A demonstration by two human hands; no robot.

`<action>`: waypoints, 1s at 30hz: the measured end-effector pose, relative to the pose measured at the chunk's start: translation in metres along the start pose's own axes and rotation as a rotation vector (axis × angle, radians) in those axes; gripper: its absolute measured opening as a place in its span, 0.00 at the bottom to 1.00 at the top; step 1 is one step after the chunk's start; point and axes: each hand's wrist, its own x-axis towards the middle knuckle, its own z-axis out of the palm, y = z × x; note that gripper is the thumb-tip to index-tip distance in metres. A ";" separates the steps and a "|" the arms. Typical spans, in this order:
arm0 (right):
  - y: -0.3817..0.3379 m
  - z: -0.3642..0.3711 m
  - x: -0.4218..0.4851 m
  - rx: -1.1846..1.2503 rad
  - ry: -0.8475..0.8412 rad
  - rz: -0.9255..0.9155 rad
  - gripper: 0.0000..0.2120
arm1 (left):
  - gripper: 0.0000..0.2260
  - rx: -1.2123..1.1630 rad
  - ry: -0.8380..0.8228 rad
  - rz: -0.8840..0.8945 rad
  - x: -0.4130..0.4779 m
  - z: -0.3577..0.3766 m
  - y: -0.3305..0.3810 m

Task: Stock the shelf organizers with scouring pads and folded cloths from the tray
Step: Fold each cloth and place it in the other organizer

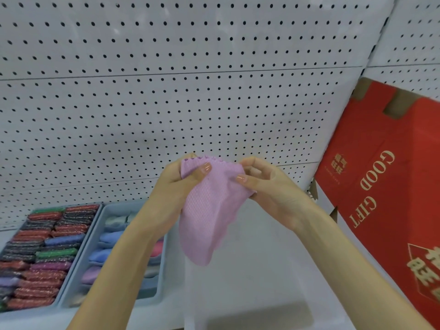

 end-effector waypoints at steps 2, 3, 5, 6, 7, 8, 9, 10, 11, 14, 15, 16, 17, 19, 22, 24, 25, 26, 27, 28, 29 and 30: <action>0.000 -0.002 0.002 -0.030 0.032 -0.019 0.09 | 0.26 0.024 -0.006 -0.008 0.000 -0.001 0.002; -0.001 -0.003 0.002 -0.061 0.046 -0.031 0.11 | 0.26 0.036 -0.008 -0.011 0.001 -0.002 0.002; -0.001 -0.005 0.002 -0.130 0.060 -0.038 0.12 | 0.25 0.058 -0.002 -0.013 0.001 -0.003 0.002; 0.000 -0.006 0.002 -0.140 0.066 -0.027 0.11 | 0.24 0.066 0.004 -0.011 0.001 -0.004 0.002; 0.001 -0.007 0.001 -0.127 0.071 -0.011 0.10 | 0.23 0.066 0.013 -0.007 0.001 -0.005 0.001; 0.002 -0.008 0.001 -0.101 0.071 0.008 0.10 | 0.22 0.061 0.022 -0.004 0.002 -0.005 0.000; 0.006 -0.010 0.002 -0.075 0.064 0.031 0.10 | 0.22 0.053 0.029 -0.001 0.002 -0.005 -0.002; 0.008 -0.011 0.003 -0.038 0.051 0.056 0.10 | 0.23 0.045 0.034 0.001 0.002 -0.005 -0.003; 0.011 -0.012 0.004 0.004 0.027 0.085 0.10 | 0.22 0.041 0.034 0.000 0.002 -0.004 -0.004; 0.017 -0.013 0.008 0.116 -0.067 0.191 0.19 | 0.14 0.030 0.013 -0.021 0.001 -0.001 -0.003; 0.019 -0.013 0.010 0.141 -0.091 0.208 0.24 | 0.11 0.021 -0.001 -0.030 0.000 0.000 -0.002; 0.020 -0.013 0.011 0.170 -0.101 0.212 0.27 | 0.08 0.014 -0.021 -0.034 -0.001 0.000 -0.002; 0.022 -0.014 0.011 0.199 -0.105 0.203 0.28 | 0.05 0.011 -0.041 -0.037 -0.002 0.000 -0.001; 0.021 -0.015 0.011 0.240 -0.088 0.170 0.23 | 0.04 0.025 -0.062 -0.043 -0.004 -0.003 -0.001; 0.015 -0.014 0.008 0.194 0.002 0.103 0.12 | 0.06 0.049 -0.057 -0.059 -0.004 -0.008 -0.004; 0.012 -0.012 0.006 0.152 0.074 0.042 0.09 | 0.07 0.079 -0.034 -0.052 -0.003 -0.009 -0.006; 0.011 -0.012 0.005 0.138 0.107 0.009 0.08 | 0.07 0.092 -0.014 -0.046 -0.003 -0.009 -0.007; 0.010 -0.011 0.005 0.114 0.143 -0.018 0.08 | 0.07 0.105 0.005 -0.035 -0.002 -0.010 -0.009; 0.010 -0.011 0.004 0.077 0.184 -0.038 0.08 | 0.08 0.128 0.020 -0.013 -0.002 -0.010 -0.010; 0.010 -0.012 0.004 0.038 0.226 -0.050 0.09 | 0.10 0.173 0.033 0.019 -0.001 -0.010 -0.012; 0.010 -0.013 0.004 0.018 0.261 -0.056 0.11 | 0.11 0.222 0.040 0.051 -0.001 -0.010 -0.013; 0.010 -0.013 0.004 0.025 0.283 -0.054 0.11 | 0.11 0.255 0.045 0.080 0.000 -0.010 -0.015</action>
